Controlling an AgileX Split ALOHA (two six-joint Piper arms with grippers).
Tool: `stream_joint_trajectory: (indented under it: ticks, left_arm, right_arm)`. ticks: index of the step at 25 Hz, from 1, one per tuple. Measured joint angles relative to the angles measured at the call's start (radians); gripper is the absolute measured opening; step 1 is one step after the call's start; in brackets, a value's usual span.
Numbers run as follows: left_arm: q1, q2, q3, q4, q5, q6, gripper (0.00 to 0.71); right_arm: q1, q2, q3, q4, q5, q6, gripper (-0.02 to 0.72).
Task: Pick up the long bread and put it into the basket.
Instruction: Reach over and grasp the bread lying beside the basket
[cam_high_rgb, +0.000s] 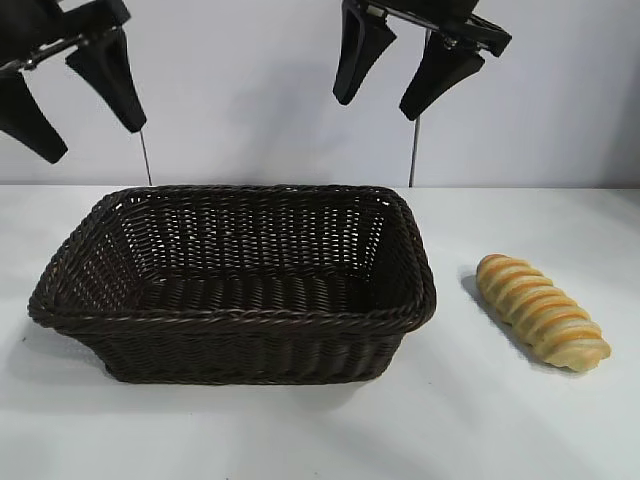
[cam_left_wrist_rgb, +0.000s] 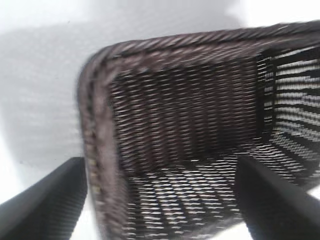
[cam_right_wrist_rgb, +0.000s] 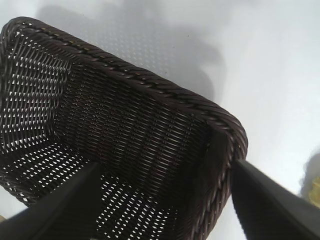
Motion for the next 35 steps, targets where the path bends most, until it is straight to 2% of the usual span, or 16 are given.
stream_joint_trajectory:
  ticks: [16, 20, 25, 28, 35]
  left_arm:
    - [0.000, 0.000, 0.000, -0.010, -0.011, -0.001, 0.586]
    - [0.000, 0.000, 0.000, -0.010, -0.011, -0.001, 0.586]
    - [0.000, 0.000, 0.000, -0.010, -0.016, -0.001, 0.586]
    - [0.000, 0.000, 0.000, -0.011, -0.018, -0.001, 0.586]
    - [0.000, 0.000, 0.000, -0.011, -0.018, -0.001, 0.586]
  right_arm:
    - [0.000, 0.000, 0.000, -0.007, 0.003, 0.000, 0.526]
    - [0.001, 0.000, 0.000, -0.090, 0.021, 0.019, 0.526]
    - [-0.015, 0.000, 0.000, -0.264, 0.032, 0.053, 0.526]
    - [-0.058, 0.000, 0.000, -0.290, 0.032, 0.079, 0.526]
    - [-0.122, 0.000, 0.000, -0.308, 0.032, 0.086, 0.526]
